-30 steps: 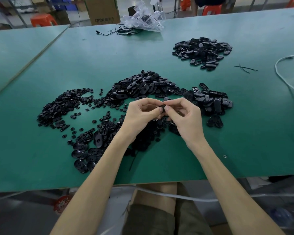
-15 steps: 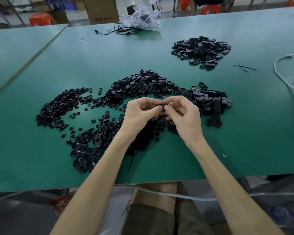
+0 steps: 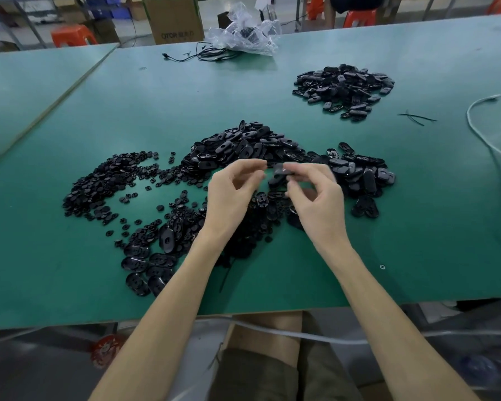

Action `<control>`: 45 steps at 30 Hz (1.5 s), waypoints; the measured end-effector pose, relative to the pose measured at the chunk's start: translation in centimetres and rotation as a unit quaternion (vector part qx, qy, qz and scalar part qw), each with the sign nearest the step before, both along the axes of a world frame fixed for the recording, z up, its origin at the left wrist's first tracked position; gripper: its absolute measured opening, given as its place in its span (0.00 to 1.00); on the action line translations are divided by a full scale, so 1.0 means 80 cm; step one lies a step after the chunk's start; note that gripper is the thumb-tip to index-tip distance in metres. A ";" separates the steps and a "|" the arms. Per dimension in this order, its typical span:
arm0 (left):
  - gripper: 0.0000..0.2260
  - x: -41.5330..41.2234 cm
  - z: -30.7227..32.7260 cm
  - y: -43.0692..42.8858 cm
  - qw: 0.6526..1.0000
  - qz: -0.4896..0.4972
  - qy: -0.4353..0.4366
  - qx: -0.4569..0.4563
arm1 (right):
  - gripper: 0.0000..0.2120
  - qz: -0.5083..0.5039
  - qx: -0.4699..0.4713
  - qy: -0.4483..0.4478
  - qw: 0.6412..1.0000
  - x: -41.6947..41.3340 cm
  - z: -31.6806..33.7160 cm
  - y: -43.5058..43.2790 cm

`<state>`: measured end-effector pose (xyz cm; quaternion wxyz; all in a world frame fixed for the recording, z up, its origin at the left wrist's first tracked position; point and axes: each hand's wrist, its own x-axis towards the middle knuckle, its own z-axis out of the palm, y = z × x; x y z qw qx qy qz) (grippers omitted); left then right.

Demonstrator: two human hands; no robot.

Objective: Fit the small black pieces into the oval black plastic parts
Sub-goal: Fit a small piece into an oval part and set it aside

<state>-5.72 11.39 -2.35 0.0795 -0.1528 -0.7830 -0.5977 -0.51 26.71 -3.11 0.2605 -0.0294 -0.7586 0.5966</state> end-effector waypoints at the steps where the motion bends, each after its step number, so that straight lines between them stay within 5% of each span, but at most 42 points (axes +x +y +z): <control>1: 0.10 -0.001 -0.001 -0.002 0.998 0.035 0.029 -0.053 | 0.16 -0.035 -0.013 0.000 0.999 -0.001 0.000 0.002; 4: 0.14 -0.007 -0.010 -0.008 0.964 0.102 0.055 -0.239 | 0.22 -0.134 -0.043 -0.027 0.990 -0.004 -0.004 0.010; 7: 0.14 -0.008 -0.017 -0.009 0.937 0.117 0.049 -0.326 | 0.29 -0.145 -0.062 -0.075 0.985 -0.007 -0.010 0.012; 17: 0.09 -0.008 -0.019 -0.005 0.937 0.068 0.068 -0.337 | 0.24 -0.140 0.016 -0.027 0.990 -0.003 -0.006 0.007; 25: 0.09 -0.007 -0.020 -0.006 0.937 0.064 0.072 -0.335 | 0.14 0.078 0.233 -0.074 0.966 -0.002 -0.008 -0.004; 45: 0.09 -0.011 -0.019 -0.006 0.934 0.108 0.032 -0.338 | 0.07 -0.002 0.090 -0.073 0.993 -0.004 -0.009 0.001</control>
